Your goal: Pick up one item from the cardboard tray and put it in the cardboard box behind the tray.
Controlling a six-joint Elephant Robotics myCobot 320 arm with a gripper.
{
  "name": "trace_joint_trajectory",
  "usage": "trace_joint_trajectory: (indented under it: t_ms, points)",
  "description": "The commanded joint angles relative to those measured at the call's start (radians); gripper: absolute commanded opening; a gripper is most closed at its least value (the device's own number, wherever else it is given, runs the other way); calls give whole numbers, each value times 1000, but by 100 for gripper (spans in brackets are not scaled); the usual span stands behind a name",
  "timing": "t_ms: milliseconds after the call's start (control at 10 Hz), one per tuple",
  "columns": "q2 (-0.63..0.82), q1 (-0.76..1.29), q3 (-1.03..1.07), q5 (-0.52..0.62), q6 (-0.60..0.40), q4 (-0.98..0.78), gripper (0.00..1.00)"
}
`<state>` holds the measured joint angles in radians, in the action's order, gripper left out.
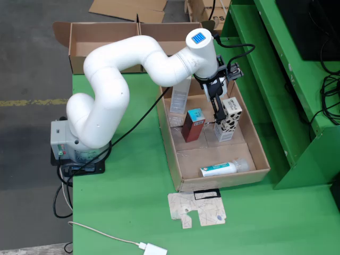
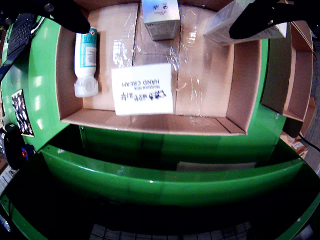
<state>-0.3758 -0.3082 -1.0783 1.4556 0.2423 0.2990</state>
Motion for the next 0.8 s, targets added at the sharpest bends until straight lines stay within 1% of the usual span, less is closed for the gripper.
trace_joint_trajectory:
  t_ms: [0,300,400,700]
  points:
    - [-64,28,29,22,-19,62,100]
    - [-67,28,-2,26,-18,90,100]
    - [-57,30,-81,34,-20,144,100]
    - [-51,28,-97,34,-18,150,100]
